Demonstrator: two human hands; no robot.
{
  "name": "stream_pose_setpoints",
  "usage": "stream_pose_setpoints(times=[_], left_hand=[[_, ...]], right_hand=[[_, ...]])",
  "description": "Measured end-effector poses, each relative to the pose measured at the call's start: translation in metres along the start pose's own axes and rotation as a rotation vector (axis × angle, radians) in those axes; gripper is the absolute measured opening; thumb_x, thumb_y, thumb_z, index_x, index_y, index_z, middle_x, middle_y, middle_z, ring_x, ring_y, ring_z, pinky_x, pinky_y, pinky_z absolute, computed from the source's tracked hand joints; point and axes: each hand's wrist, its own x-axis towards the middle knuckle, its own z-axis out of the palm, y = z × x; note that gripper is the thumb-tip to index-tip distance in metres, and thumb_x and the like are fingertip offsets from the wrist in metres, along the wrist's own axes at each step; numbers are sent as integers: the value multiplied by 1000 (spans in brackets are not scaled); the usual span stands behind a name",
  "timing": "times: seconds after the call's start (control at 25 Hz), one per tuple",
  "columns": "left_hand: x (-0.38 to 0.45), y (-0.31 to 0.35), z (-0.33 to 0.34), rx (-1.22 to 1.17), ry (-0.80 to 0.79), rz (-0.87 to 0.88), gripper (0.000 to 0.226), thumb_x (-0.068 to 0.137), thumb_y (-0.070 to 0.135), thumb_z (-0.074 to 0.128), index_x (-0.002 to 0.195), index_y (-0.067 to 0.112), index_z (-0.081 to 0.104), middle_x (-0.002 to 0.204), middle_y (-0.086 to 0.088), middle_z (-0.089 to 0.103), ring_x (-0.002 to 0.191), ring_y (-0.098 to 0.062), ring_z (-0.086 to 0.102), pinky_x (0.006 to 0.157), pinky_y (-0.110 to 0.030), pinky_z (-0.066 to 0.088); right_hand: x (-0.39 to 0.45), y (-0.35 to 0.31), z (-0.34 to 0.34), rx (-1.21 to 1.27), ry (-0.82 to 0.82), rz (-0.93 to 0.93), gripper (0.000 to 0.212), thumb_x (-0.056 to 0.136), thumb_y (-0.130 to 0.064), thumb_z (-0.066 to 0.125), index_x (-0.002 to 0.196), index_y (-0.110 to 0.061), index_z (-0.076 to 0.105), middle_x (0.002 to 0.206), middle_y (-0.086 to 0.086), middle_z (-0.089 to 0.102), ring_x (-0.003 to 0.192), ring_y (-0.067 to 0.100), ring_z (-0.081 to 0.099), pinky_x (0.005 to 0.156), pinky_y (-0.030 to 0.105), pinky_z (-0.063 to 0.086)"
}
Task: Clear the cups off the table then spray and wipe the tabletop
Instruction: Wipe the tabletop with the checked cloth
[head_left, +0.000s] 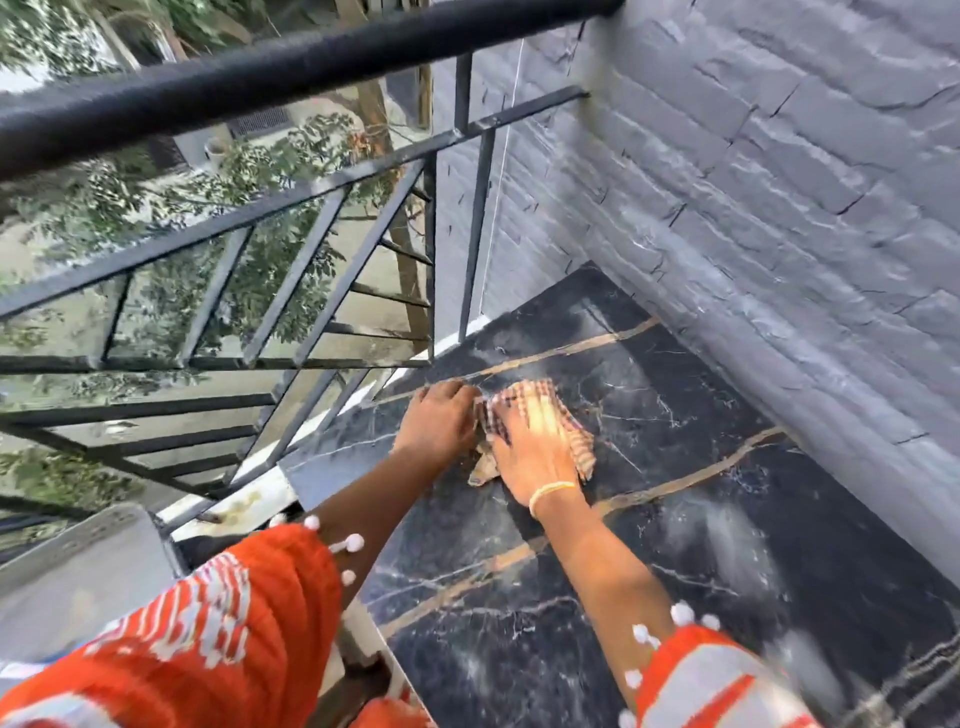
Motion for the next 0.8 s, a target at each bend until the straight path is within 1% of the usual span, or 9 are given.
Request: stream_pose_setpoints(times=[0.08,0.12,0.2,0.28,0.4,0.48,0.56,0.68,0.8], left_hand=[[24,-4,6,51,18,1,38,94,27,43,131,19,52,139,-6,51,130,-26,46,106,-43,34],[35,-6,8,60,18,-25,40,97,25,42,136,20,48,147,-6,44,137,-24,39,111,-45,30],[61,-7,16,47,3,-86,46,100,31,38,145,21,37,156,-5,30,145,-22,26,117,-48,22],[84,-3,24,38,-35,-122,53,99,34,37,151,23,27,160,-5,24,147,-21,20,119,-47,17],[107,7,37,49,-34,-114,56,100,36,34,153,21,22,161,-5,21,148,-21,19,118,-46,17],[109,9,45,132,8,-115,56,101,39,27,153,21,20,162,-3,18,149,-21,17,118,-48,16],[105,9,54,166,9,-131,59,99,43,20,154,23,18,162,-2,16,149,-21,15,118,-48,15],[103,9,57,145,-9,-140,59,99,46,15,155,28,10,163,2,9,151,-19,8,120,-48,11],[104,11,55,115,-7,-156,58,101,46,18,155,31,6,163,5,4,151,-16,3,121,-47,6]], right_hand=[[1,8,17,-25,32,-9,55,90,-48,34,140,-30,47,156,18,27,146,36,19,119,47,20],[2,11,21,-30,54,-30,55,90,-49,33,139,-31,48,156,16,28,146,36,20,119,48,21],[9,21,25,-66,70,-87,52,90,-51,36,138,-35,49,157,11,29,147,33,20,116,49,24],[23,35,23,-103,88,-100,50,90,-52,37,138,-39,47,158,6,29,146,32,21,114,50,25],[53,59,14,-84,91,-9,52,90,-53,32,140,-43,44,158,5,28,145,34,22,113,53,27],[75,75,3,-122,45,43,56,90,-53,27,144,-44,34,161,4,17,148,33,14,116,54,22],[95,98,-3,-129,39,122,55,92,-54,29,147,-44,28,163,3,10,149,31,8,119,52,16],[124,130,-16,-135,57,279,55,95,-55,28,147,-40,27,162,3,14,147,33,14,119,52,18],[135,128,-22,-43,71,478,54,95,-50,32,148,-38,29,162,4,14,148,34,11,118,50,20]])
